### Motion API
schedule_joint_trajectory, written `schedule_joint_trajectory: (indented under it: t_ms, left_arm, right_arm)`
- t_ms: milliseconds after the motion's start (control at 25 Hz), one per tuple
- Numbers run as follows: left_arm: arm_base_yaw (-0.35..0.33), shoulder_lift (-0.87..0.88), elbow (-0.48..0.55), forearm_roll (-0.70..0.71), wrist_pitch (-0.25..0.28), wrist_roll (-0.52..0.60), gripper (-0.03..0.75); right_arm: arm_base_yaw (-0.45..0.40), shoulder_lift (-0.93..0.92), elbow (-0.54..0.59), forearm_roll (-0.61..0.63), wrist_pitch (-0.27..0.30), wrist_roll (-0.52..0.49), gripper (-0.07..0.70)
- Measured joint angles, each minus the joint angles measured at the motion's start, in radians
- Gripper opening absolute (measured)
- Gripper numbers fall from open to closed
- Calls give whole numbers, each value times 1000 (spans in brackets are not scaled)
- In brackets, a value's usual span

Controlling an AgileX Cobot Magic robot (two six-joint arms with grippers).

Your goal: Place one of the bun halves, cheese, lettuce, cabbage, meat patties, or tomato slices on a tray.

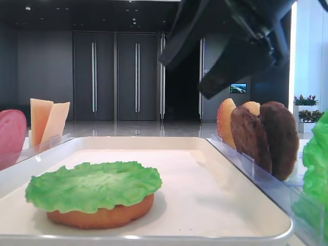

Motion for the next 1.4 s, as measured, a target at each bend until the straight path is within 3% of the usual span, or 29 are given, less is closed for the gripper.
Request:
schedule_joint_trajectory:
  t_ms: [200,320,560,920,1040,1400]
  left_arm:
    - [0,0,0,0,0,0,283]
    - [0,0,0,0,0,-1,283]
    - [0,0,0,0,0,-1,283]
    - [0,0,0,0,0,-1,283]
    - [0,0,0,0,0,-1,283]
    - [0,0,0,1,0,-1,283]
  right_arm:
    - [0,-72,0,-406,172,416,388]
    - [-14,-91,0,-505,242,525,379]
    - [-147,-93,0,-535,302,553,378]
    - [-586,-93,0,-597,372,493,373]
    - [-631,-93,0,-598,381,486,353]
    - [-635,-113,0,-597,404,484,331]
